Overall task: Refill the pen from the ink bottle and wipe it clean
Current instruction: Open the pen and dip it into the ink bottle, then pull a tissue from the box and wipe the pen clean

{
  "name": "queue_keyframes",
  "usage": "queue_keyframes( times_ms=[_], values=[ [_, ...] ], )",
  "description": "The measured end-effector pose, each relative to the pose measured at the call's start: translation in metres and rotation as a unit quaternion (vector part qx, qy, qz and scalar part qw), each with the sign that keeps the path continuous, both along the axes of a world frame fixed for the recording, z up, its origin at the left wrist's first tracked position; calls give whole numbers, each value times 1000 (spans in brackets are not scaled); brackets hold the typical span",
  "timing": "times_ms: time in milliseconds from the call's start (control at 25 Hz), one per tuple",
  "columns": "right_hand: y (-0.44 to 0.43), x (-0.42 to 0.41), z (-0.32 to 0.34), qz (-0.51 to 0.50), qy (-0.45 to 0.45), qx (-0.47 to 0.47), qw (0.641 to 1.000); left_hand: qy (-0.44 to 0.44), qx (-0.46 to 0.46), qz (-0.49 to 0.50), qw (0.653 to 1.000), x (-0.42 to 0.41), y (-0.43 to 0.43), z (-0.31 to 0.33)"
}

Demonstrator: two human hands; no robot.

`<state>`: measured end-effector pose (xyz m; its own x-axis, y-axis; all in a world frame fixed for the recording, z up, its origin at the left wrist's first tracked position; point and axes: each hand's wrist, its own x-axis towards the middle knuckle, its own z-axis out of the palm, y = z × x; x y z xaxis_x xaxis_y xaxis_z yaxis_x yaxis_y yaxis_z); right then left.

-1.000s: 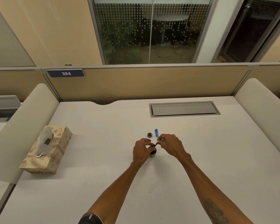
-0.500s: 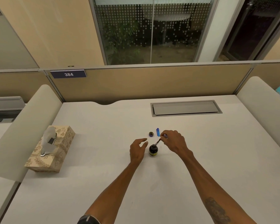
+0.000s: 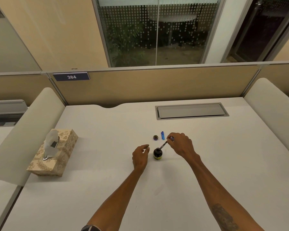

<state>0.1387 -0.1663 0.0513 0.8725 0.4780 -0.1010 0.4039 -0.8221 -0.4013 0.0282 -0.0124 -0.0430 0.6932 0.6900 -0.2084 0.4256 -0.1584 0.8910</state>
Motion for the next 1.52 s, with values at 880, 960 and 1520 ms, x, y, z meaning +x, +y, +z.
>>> queue_keyframes(
  times_ms=[880,960,1520],
  values=[
    [-22,-5,-17,-90,93,135,982,-2,-26,14,1000,-6,-17,11],
    [-27,-7,-18,-151,154,221,951,-6,-35,20,999,-7,-19,14],
    [-36,-24,-7,-277,433,507,692,-87,-81,0,993,-4,-37,37]
  ],
)
